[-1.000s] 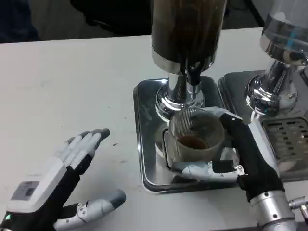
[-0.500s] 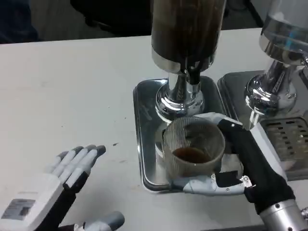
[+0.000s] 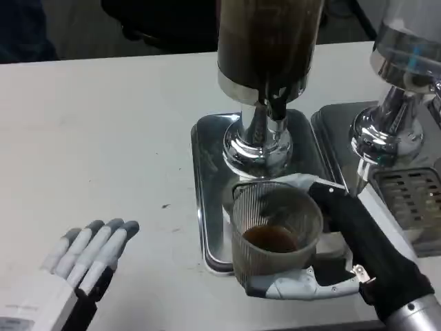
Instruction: Grasp the cup under the faucet to collect the drink, then remove the cup.
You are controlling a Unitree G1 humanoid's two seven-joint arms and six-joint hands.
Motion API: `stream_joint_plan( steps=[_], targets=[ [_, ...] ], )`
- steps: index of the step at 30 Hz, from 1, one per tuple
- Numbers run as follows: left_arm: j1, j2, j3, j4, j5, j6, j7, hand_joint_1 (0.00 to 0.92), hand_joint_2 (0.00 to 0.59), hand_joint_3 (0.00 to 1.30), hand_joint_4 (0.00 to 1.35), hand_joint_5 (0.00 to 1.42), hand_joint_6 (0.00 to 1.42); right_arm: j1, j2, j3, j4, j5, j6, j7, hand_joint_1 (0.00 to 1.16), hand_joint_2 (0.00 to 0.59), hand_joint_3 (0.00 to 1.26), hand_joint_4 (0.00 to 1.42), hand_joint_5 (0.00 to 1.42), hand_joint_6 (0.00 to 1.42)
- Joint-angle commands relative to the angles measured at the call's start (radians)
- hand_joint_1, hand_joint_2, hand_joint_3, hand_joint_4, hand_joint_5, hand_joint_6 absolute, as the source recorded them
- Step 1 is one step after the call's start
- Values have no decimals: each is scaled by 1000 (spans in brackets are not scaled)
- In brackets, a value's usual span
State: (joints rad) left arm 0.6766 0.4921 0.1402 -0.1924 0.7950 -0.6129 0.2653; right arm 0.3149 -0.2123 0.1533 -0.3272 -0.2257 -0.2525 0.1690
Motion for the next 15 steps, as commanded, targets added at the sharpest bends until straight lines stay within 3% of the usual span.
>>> stream_joint_plan(
  steps=[1,15],
  targets=[
    [17,-8,-6,5,5,14,14,0,102,0,0,0,0,0,3,4,-46,30,-5,10,1053,124,794,848,883,1176],
    [19,-7,-33,24,-14,2,10,0,110,0,0,0,0,40,-5,-5,-71,29,-17,17,1052,124,794,849,893,1176]
  ],
)
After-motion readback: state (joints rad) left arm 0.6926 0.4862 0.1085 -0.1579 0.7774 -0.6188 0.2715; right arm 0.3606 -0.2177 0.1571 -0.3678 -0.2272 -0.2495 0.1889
